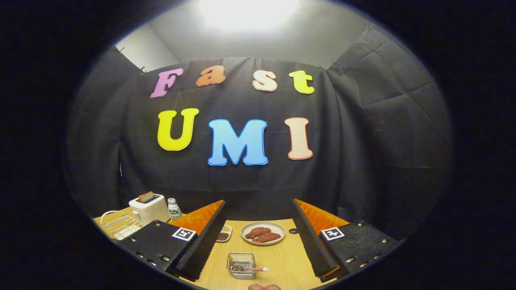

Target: Take the plate from the dish rack, then take the spoon from the basket and place it into the plate.

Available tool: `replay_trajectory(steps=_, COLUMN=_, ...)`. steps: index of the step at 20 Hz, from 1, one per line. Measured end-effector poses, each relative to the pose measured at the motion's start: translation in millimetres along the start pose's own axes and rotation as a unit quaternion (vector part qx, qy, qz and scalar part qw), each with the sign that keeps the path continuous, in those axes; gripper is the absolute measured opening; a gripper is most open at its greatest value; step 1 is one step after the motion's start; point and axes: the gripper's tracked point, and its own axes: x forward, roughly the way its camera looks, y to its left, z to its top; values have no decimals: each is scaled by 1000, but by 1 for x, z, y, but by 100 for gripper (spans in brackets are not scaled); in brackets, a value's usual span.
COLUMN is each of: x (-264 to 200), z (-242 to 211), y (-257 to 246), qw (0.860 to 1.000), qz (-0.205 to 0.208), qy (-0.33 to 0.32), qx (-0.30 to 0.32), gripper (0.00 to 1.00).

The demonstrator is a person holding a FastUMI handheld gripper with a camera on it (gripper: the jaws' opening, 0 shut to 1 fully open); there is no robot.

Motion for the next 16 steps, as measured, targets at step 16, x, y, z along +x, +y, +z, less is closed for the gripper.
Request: replay_trajectory(steps=16, x=16, z=-62, y=151, qw=966, qz=102, qy=235, qx=38, gripper=97)
